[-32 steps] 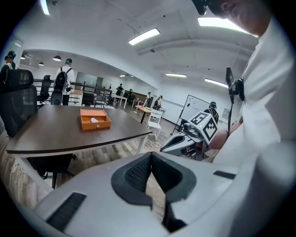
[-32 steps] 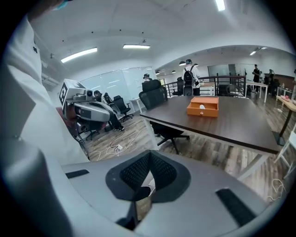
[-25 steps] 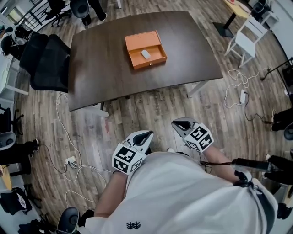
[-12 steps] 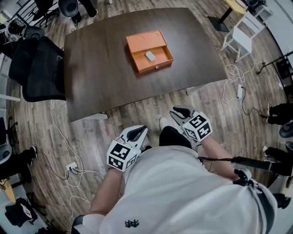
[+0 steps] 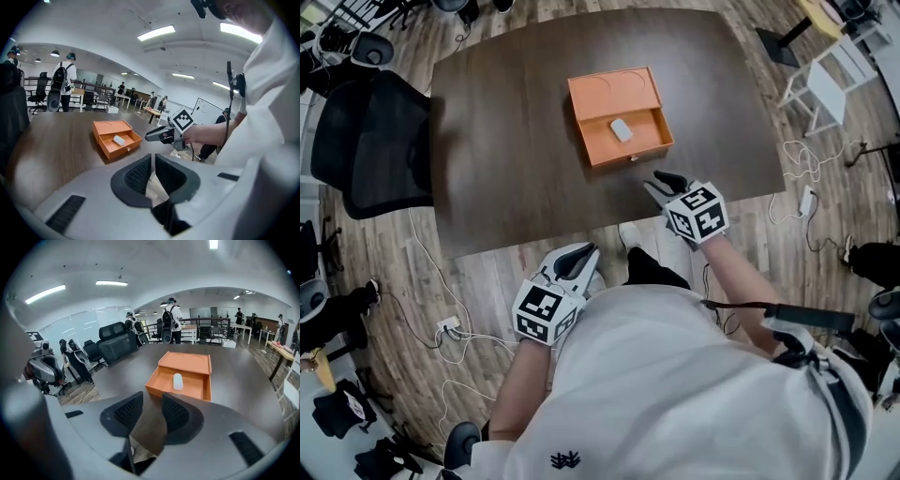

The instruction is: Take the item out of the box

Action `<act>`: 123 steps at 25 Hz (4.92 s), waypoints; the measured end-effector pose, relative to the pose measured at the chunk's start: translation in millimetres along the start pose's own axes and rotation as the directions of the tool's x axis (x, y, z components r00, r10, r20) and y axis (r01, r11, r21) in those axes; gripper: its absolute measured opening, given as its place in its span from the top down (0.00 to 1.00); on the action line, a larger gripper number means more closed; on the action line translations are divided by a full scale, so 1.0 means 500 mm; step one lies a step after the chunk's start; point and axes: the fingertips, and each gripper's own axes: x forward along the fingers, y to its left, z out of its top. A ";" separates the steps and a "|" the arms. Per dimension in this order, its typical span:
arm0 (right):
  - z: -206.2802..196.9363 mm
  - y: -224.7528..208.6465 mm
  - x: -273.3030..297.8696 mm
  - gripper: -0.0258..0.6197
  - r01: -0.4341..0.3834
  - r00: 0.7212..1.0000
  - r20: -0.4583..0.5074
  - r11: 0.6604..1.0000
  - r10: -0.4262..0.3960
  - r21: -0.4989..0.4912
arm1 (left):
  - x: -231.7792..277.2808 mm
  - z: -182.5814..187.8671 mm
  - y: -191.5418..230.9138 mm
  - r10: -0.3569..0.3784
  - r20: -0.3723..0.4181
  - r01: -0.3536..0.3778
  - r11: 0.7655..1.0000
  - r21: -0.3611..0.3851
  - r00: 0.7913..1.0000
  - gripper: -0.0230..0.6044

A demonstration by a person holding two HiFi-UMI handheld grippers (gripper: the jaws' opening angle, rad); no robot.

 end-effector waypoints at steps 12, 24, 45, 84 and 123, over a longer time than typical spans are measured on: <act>0.070 -0.170 0.249 0.68 -0.095 0.984 -0.159 0.994 0.084 -0.059 | 0.099 0.117 0.117 0.169 0.010 -0.168 0.982 -0.082 0.986 0.91; 0.047 -0.220 0.396 0.63 -0.125 0.950 -0.296 0.989 0.097 -0.079 | 0.109 0.119 0.172 0.293 -0.011 -0.291 0.944 -0.154 0.956 0.91; 0.021 -0.218 0.442 0.69 -0.138 0.934 -0.345 0.984 0.091 -0.114 | 0.080 0.120 0.195 0.320 0.007 -0.315 0.936 -0.159 0.947 0.91; 0.048 0.085 0.049 0.70 -0.029 0.994 -0.105 0.997 0.022 -0.068 | -0.183 0.002 0.079 0.181 0.144 -0.179 0.983 -0.027 0.973 0.91; -0.174 0.377 -0.236 0.70 0.022 1.000 -0.004 1.000 -0.022 -0.006 | -0.263 -0.160 -0.103 -0.039 0.115 0.030 0.997 0.078 0.993 0.91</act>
